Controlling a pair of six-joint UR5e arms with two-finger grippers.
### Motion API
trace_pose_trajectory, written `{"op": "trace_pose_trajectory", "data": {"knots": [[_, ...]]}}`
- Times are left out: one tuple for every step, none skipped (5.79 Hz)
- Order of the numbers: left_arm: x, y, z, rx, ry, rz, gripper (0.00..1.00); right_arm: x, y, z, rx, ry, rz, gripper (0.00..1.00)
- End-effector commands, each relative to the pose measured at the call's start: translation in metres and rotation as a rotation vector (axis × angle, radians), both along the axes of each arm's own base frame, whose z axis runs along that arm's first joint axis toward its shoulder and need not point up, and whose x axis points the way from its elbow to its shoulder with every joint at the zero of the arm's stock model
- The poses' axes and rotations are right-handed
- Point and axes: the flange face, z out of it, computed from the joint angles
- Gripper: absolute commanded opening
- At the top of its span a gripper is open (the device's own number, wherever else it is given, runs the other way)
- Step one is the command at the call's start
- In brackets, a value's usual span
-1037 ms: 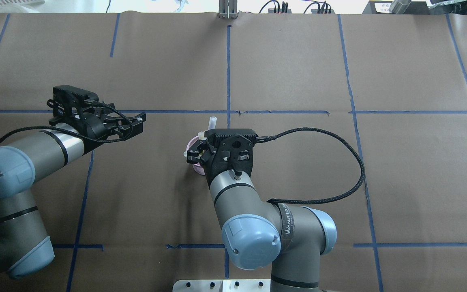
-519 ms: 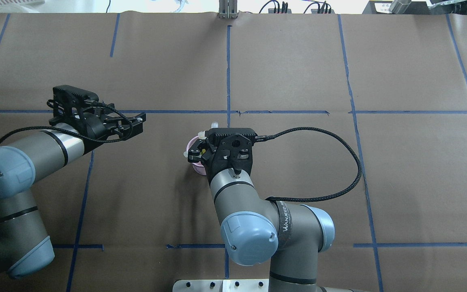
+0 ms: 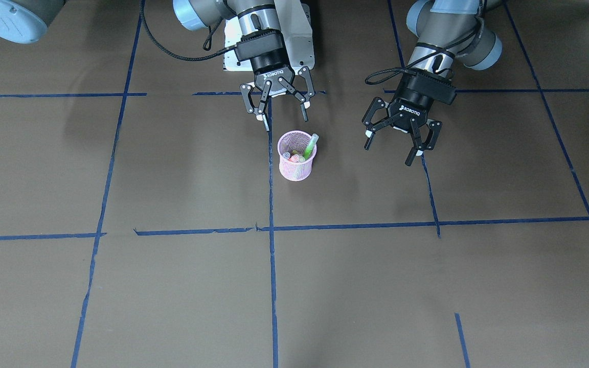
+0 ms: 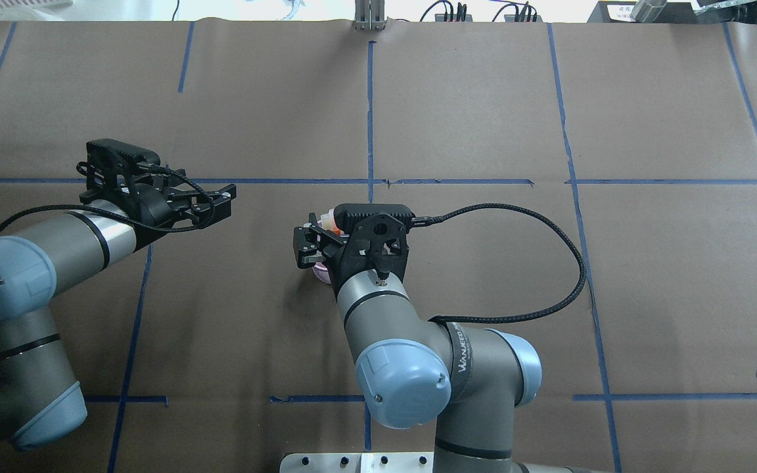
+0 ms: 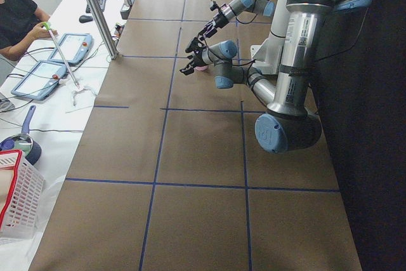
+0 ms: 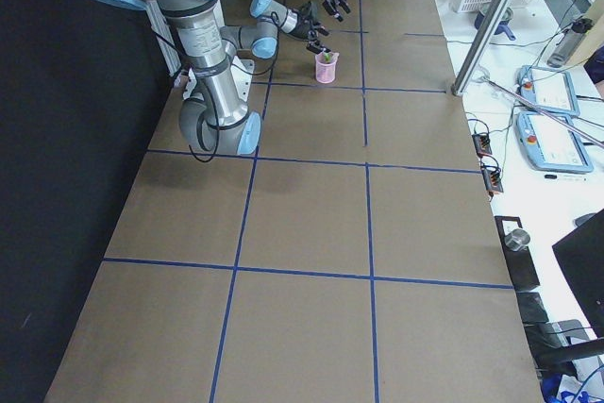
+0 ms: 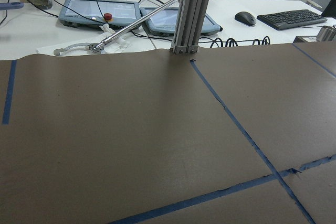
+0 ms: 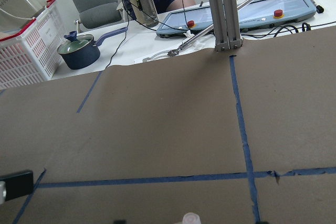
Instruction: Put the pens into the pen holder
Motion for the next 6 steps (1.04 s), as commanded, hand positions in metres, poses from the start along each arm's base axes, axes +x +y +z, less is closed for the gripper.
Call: {"op": "trace_pose_trajectory", "data": {"knots": [[-0.030,-0.027,0.041,-0.036,-0.150,0.114,0.99,0.036,-0.037,0.004,-0.060,-0.030,-0.114,0.98],[-0.058,-0.051,0.065,-0.054,-0.320,0.155,0.99,0.070,-0.068,0.034,-0.117,-0.010,-0.172,0.98],[-0.099,-0.060,0.109,-0.065,-0.490,0.216,0.99,0.118,-0.095,0.063,-0.167,0.004,-0.222,0.99],[-0.141,-0.063,0.142,-0.058,-0.595,0.229,0.99,0.155,-0.119,0.091,-0.184,0.054,-0.268,0.99],[-0.187,-0.078,0.163,-0.136,-0.648,0.277,0.99,0.191,-0.141,0.126,-0.214,0.107,-0.311,0.99],[-0.240,-0.095,0.173,-0.220,-0.657,0.308,0.99,0.238,-0.164,0.164,-0.263,0.142,-0.349,0.99]]}}
